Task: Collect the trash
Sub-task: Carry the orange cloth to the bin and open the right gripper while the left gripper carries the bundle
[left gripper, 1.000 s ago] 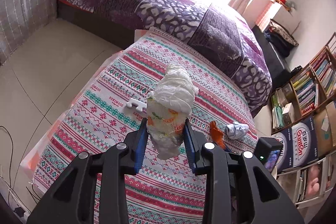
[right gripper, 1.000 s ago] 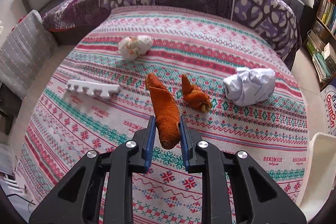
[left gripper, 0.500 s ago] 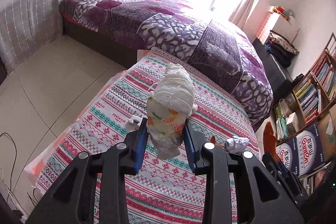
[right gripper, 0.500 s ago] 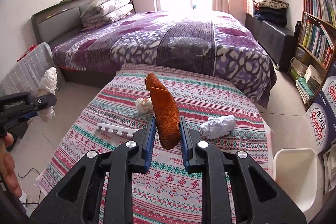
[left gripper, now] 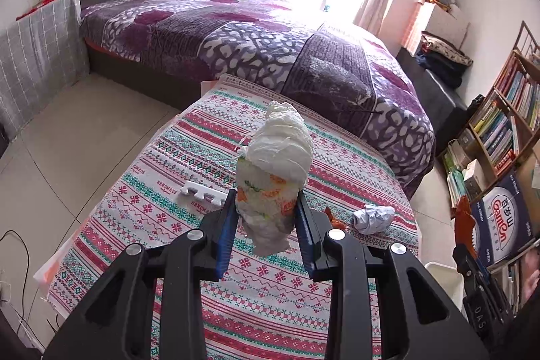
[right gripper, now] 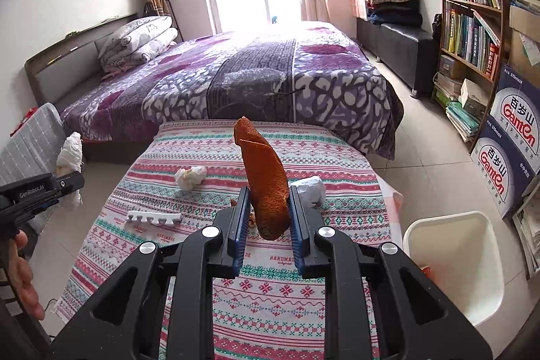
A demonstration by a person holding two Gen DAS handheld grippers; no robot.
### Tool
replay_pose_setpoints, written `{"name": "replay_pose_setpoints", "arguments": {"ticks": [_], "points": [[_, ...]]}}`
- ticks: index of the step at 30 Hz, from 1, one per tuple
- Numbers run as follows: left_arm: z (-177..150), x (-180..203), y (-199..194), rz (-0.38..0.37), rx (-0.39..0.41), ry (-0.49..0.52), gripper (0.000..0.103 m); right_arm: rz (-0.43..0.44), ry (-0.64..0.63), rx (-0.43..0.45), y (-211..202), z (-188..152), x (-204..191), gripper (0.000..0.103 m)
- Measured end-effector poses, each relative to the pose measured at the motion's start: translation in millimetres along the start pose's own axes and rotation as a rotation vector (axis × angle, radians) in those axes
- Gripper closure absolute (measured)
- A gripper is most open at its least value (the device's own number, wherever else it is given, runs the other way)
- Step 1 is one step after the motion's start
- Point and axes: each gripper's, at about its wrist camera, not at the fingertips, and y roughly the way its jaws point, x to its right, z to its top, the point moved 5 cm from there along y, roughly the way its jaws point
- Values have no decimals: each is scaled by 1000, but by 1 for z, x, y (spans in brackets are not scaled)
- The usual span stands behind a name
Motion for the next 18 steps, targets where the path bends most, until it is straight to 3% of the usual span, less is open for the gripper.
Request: {"name": "replay_pose_setpoints", "arguments": {"ticks": [18], "points": [[-38,108,14,-104,-21,167,70,-170,168,-18,-16,6,110,82]]}}
